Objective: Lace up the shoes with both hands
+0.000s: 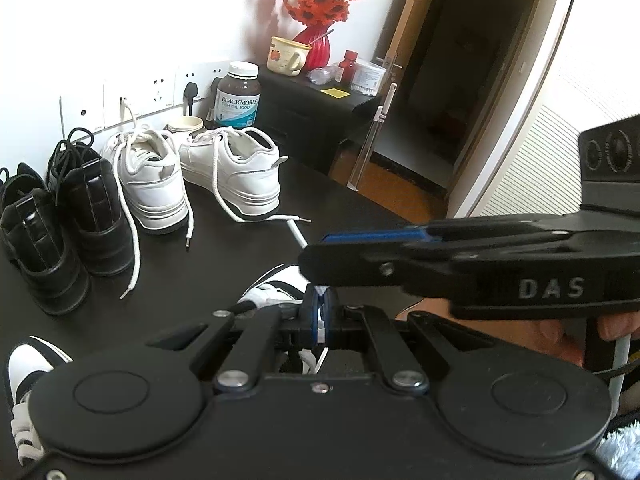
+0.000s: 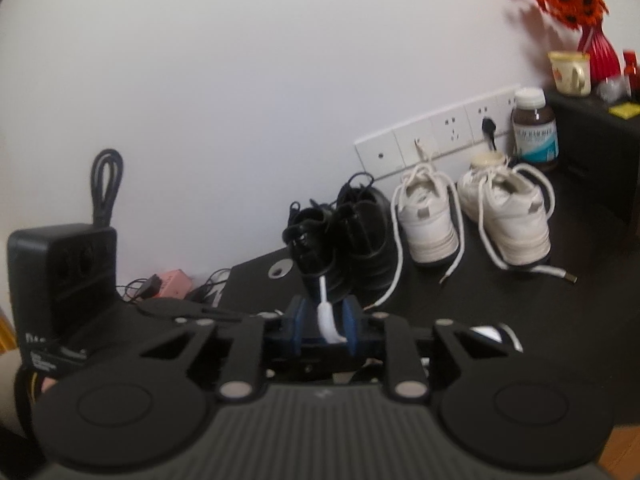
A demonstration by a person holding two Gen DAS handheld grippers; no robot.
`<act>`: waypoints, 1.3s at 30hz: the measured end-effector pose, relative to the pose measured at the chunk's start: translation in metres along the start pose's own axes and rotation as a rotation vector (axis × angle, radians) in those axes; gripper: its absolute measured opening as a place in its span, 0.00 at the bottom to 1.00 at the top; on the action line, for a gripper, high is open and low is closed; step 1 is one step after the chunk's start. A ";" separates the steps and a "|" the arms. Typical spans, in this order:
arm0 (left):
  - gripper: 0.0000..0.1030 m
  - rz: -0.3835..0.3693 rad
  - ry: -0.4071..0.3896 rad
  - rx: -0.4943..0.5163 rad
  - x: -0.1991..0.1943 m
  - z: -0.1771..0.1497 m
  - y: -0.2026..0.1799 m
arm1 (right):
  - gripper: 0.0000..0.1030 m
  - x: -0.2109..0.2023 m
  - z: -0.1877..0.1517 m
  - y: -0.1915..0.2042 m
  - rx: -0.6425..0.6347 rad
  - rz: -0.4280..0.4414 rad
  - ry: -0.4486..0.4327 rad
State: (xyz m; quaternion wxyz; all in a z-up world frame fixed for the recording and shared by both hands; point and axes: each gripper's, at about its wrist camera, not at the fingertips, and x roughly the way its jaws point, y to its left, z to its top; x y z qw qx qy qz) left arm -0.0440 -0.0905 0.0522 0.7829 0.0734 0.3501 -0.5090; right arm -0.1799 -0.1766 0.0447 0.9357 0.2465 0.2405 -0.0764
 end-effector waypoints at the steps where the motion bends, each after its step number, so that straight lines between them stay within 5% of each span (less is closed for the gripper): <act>1: 0.02 0.002 0.000 0.003 0.000 -0.001 -0.001 | 0.17 0.001 -0.001 0.000 0.007 0.000 0.007; 3: 0.02 0.005 0.002 0.004 0.000 -0.001 -0.001 | 0.06 0.003 -0.002 -0.001 0.016 0.000 0.012; 7: 0.06 0.013 0.003 0.020 -0.002 -0.002 -0.003 | 0.03 0.002 -0.004 -0.004 0.053 0.011 0.006; 12: 0.26 0.140 0.026 0.078 -0.012 -0.001 0.009 | 0.03 -0.009 0.001 -0.010 0.048 -0.060 -0.065; 17: 0.24 0.252 0.087 0.076 -0.014 -0.001 0.043 | 0.03 -0.008 -0.003 -0.021 0.048 -0.100 -0.080; 28: 0.26 0.221 0.180 0.191 0.014 -0.012 0.035 | 0.03 0.031 -0.031 -0.005 0.010 -0.045 0.068; 34: 0.30 0.196 0.168 0.088 0.014 -0.012 0.049 | 0.03 0.057 -0.018 -0.007 0.009 -0.011 0.231; 39: 0.31 0.128 0.164 -0.087 0.011 -0.012 0.074 | 0.03 0.083 -0.001 -0.026 0.145 0.015 0.394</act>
